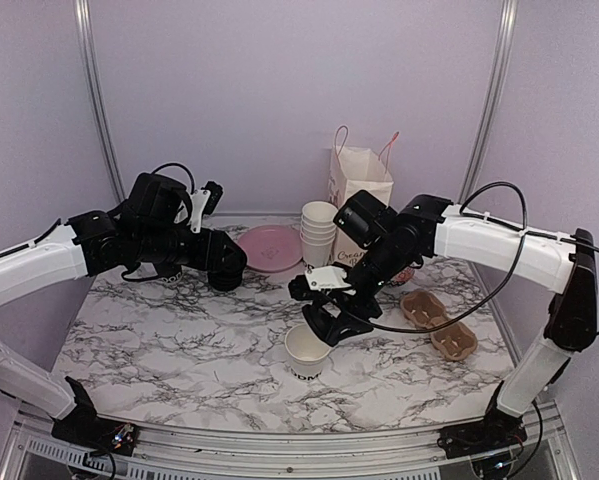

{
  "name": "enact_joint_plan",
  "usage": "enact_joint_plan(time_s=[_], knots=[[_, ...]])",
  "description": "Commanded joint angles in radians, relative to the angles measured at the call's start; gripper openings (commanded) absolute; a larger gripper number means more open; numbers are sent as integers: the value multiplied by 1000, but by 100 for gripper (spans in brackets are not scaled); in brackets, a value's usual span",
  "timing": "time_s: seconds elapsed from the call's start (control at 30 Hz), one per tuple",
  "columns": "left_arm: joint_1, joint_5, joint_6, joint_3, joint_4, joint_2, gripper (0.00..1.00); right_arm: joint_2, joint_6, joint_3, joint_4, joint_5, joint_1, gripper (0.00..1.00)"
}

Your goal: Pack the takeout coffee

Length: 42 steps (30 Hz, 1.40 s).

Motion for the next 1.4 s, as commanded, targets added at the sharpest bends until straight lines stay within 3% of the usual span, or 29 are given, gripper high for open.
enact_joint_plan(time_s=[0.0, 1.37], knots=[[3, -12, 1, -10, 4, -15, 55, 14, 12, 45, -6, 18, 6, 58], [7, -14, 37, -13, 6, -8, 55, 116, 33, 173, -91, 54, 36, 59]])
